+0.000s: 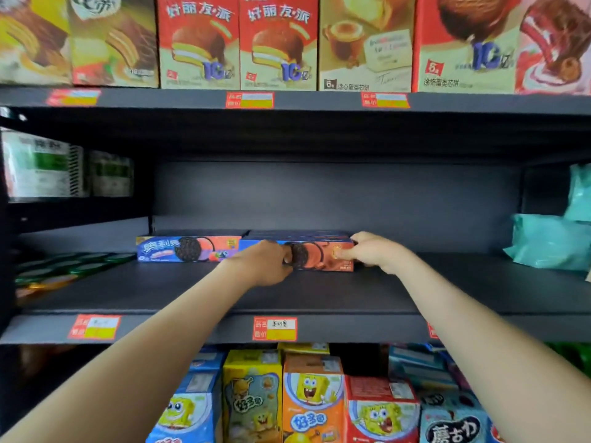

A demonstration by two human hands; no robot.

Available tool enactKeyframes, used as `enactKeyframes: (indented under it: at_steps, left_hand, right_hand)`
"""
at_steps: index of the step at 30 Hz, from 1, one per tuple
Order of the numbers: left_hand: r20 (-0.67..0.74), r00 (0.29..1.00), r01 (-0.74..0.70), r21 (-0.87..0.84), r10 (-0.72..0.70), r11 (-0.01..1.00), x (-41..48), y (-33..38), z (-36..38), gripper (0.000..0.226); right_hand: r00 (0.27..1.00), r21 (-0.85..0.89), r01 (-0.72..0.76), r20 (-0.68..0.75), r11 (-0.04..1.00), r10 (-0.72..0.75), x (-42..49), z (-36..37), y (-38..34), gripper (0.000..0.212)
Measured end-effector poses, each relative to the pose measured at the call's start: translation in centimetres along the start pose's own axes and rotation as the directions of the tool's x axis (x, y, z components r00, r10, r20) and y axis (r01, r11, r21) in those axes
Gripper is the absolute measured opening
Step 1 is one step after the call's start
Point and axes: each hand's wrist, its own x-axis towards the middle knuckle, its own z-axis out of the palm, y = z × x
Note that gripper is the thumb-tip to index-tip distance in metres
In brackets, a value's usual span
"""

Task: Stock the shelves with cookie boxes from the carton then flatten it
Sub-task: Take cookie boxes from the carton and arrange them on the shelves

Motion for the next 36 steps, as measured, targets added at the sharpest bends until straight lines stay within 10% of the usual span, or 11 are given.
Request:
enactKeyframes:
  at_steps: [24,31,36]
  left_hand:
    - [0.094,0.996,0.004,-0.051,0.0,0.999,1.1,2.1,-0.4,0.031]
    - [-0.267,0.963,-0.098,-0.245,0.031,0.965,-3.7,5.1,-1.8,0.026]
    - [-0.566,0.824,-0.338,-0.462,0.02,0.82,-11.2,10.2,-0.1,0.014]
  right_hand:
    - [0.994,-0.085,-0.006,-0.11,0.996,-0.003,1.1,0.5,1.2,0.02]
    - [0.934,-0.195,0.063,-0.334,0.979,-0.127,-5.0,-0.7,-0.7,0.034]
    - [0.67,-0.305,0.327,-0.593,0.895,-0.447,-16.3,1.6,0.2,0.011]
